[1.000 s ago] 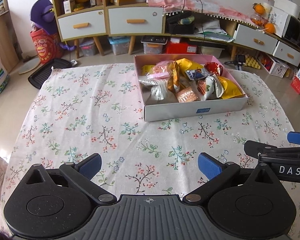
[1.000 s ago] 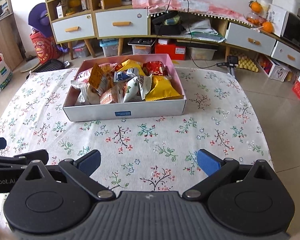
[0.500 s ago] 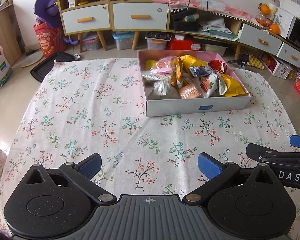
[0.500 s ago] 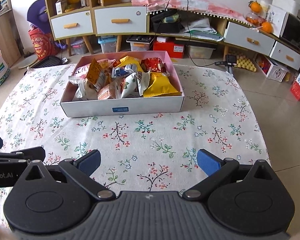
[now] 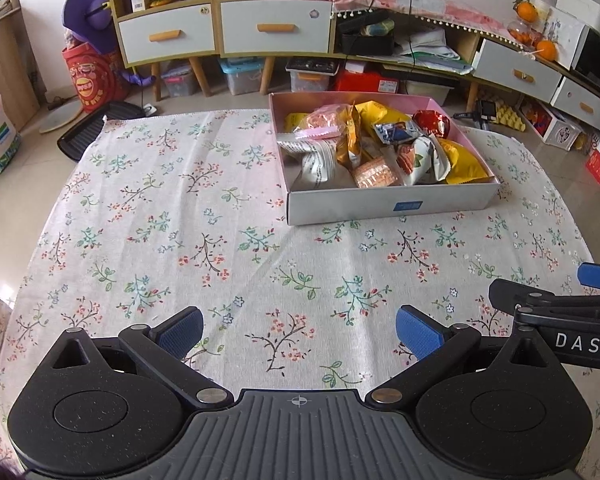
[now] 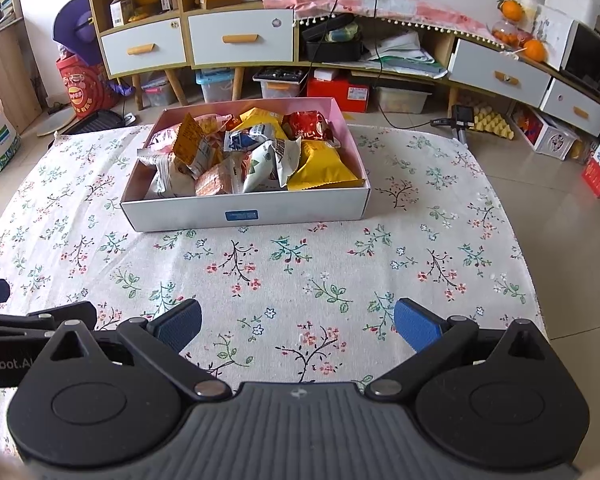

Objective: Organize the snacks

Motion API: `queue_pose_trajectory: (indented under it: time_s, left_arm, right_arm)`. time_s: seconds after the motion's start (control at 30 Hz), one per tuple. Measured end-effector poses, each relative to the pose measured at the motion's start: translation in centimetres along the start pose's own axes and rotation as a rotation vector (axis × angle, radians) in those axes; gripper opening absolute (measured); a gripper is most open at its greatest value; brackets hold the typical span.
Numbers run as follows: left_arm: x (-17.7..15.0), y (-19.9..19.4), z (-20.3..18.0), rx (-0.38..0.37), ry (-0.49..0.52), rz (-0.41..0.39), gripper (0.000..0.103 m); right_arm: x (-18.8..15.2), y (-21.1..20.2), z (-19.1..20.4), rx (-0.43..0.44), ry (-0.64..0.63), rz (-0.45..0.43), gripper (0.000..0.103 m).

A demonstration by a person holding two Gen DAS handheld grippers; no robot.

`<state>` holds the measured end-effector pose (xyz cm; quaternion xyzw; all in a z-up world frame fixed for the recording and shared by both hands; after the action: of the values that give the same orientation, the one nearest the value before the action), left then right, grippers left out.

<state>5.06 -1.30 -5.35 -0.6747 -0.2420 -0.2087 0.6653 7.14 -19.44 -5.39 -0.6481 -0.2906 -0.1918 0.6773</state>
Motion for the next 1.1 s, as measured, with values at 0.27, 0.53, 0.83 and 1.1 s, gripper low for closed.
queue_pose_trajectory:
  time_s: [0.27,0.53,0.83,1.1]
  left_arm:
    - [0.01,-0.03,-0.06,-0.001,0.002,0.001,0.103]
    - [0.02,-0.05,-0.03,-0.001,0.001,0.0,0.103]
    - [0.04,-0.07,-0.05,-0.001,0.002,0.001,0.103]
    - [0.04,-0.08,-0.04,-0.001,0.001,0.0,0.103]
  right_arm:
    - [0.01,-0.03,-0.11,-0.003,0.003,0.0,0.103]
    - [-0.02,0.0,-0.15,-0.003,0.004,0.003,0.103]
    - [-0.12,0.07,-0.08,0.0,0.008,0.008,0.103]
    - [-0.08,0.12,-0.09,0.0,0.009,0.01,0.103]
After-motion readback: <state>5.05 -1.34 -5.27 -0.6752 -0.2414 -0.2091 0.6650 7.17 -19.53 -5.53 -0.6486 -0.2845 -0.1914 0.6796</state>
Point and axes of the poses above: each gripper's, at about its wrist camera, not at the fingertips, and y roughly the way its jaws point, z to its left, x to its top, the point moved 6 cm from there along y, roughly the way its jaws point, and after that the axes turned 2 degrees about -z, right-handed, at the moved point
